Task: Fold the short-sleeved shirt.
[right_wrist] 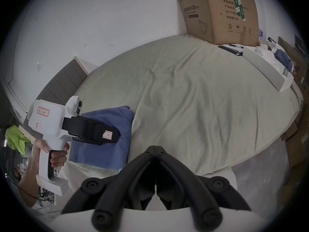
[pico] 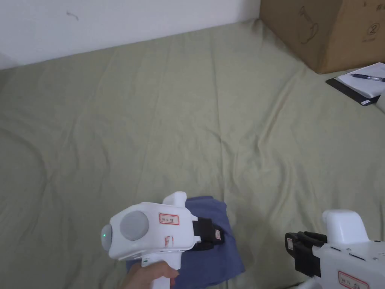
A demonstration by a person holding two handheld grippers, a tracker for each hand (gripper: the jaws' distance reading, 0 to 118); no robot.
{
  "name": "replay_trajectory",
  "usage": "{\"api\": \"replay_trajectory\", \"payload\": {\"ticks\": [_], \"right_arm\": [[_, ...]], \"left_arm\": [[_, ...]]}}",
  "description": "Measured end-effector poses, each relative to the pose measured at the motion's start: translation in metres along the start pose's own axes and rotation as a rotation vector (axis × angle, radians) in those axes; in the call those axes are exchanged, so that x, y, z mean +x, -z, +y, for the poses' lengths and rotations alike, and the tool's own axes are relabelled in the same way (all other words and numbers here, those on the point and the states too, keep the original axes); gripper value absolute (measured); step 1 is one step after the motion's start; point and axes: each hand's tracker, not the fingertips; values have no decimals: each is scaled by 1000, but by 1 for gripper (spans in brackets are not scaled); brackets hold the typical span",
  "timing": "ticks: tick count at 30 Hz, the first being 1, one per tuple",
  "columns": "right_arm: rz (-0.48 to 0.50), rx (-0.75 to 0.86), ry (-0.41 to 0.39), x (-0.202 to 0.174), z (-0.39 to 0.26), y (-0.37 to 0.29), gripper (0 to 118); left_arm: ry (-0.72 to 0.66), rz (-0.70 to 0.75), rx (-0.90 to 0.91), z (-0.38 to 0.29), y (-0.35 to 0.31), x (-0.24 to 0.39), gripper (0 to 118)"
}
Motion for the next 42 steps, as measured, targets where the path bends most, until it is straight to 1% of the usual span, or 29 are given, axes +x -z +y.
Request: {"api": "replay_trajectory", "payload": {"ticks": [2,4,5,9,11,16,18,19,20,22,23,24,25,26,28,29,32,35,38,40,41,42], "right_arm": [[-4,-1,3,1,1,-1,0],[-5,0,-2,0,1,-2,0],[-7,0,-3,0,2,-1,0],[5,-4,-23,-10,5,0,0],[19,-7,-46,-17,8,3,0],[85,-21,-126,-51,19,26,0],[119,-29,-159,-70,24,40,0],[128,-33,-181,-81,25,47,0],[134,-44,-210,-91,27,54,0],[140,-73,-264,-112,28,73,0],[142,-85,-275,-119,28,79,0],[135,-104,-296,-127,27,89,0],[112,-122,-314,-131,25,100,0],[76,-140,-331,-136,23,111,0],[43,-168,-360,-139,16,129,0],[30,-185,-339,-137,14,134,0],[56,-168,-272,-131,14,132,0],[67,-175,-265,-127,16,131,0],[62,-176,-266,-129,16,132,0],[54,-172,-277,-131,15,131,0],[52,-169,-282,-132,14,131,0],[51,-168,-283,-131,14,131,0]], "left_arm": [[5,-12,-19,-1,5,12,0],[88,-66,-41,-6,8,25,0],[103,-66,-54,-7,10,29,0],[122,-71,-49,-19,-6,32,0],[112,-83,3,-22,-29,22,0],[-11,-93,174,-28,-111,-28,0],[-26,-55,218,-32,-140,-51,0],[-33,-33,225,-35,-151,-62,4],[-51,-16,221,-38,-160,-73,12],[-110,0,211,-44,-174,-94,57],[-136,-3,218,-47,-177,-102,80],[-172,-28,234,-51,-180,-113,100],[-194,-42,230,-53,-180,-122,102],[-228,-57,228,-55,-177,-131,102],[-271,-108,230,-56,-173,-147,102],[-310,-127,216,-56,-168,-156,102],[-371,-204,182,-51,-146,-171,102],[-417,-304,143,-38,-122,-180,102],[-386,-427,112,-23,-97,-181,102],[-395,-406,94,-14,-83,-176,101],[-374,-421,87,-11,-78,-171,99],[-324,-418,80,-11,-73,-163,90]]}}
